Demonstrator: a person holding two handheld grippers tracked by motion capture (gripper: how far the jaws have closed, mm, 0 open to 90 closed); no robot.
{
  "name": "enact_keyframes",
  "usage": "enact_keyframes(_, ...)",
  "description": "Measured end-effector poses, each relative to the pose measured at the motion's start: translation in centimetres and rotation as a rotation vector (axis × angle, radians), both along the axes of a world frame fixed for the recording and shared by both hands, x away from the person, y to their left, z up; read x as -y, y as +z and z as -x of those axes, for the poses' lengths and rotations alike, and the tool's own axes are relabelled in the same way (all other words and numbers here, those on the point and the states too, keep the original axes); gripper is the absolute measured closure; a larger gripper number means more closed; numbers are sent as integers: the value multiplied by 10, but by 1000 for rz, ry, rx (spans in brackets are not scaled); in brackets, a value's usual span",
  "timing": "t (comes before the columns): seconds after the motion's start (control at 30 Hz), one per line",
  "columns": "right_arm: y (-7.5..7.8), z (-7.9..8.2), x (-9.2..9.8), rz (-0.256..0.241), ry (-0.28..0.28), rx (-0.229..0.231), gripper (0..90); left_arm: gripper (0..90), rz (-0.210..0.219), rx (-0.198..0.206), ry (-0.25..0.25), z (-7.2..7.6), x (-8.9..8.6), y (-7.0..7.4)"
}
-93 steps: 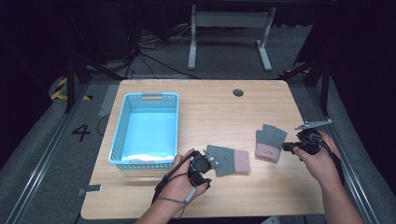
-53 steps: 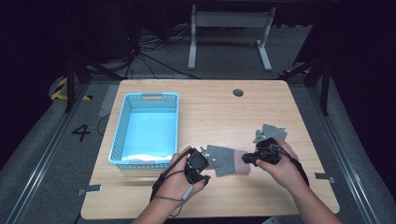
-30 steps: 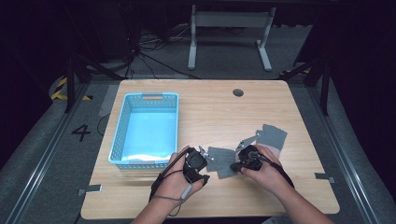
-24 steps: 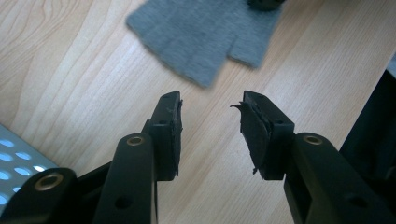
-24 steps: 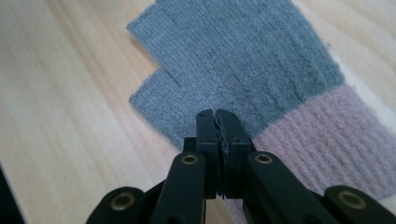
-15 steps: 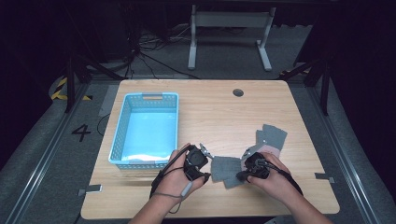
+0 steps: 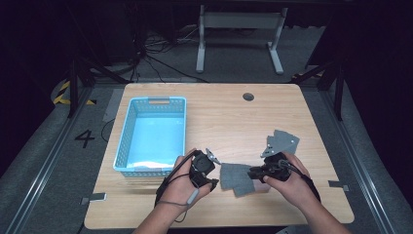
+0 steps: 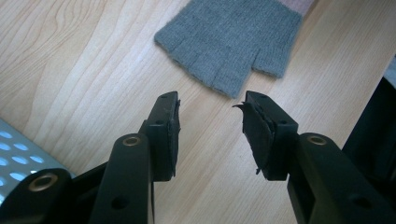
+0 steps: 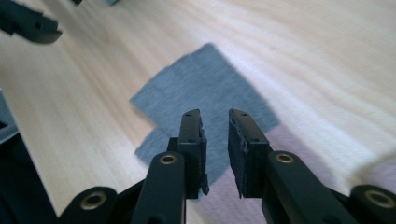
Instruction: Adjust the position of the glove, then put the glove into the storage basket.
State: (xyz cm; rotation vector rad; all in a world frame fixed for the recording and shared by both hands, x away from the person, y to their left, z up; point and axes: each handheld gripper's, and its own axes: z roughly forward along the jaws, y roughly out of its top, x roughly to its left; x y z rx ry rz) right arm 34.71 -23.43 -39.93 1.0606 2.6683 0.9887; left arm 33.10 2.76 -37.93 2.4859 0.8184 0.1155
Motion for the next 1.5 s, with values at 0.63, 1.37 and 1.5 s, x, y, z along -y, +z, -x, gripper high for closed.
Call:
enact_keyframes(0.63, 19, -12, 33, -36, -124, 61, 718, 554, 6, -6, 7, -2, -3, 1)
enact_keyframes(1.37, -12, -50, 71, 42, -254, 14, 900, 554, -5, -18, 1, -3, 0, -2)
enact_keyframes(1.5, -19, -55, 54, 57, -211, 16, 900, 554, -5, -17, 1, -2, 0, -3)
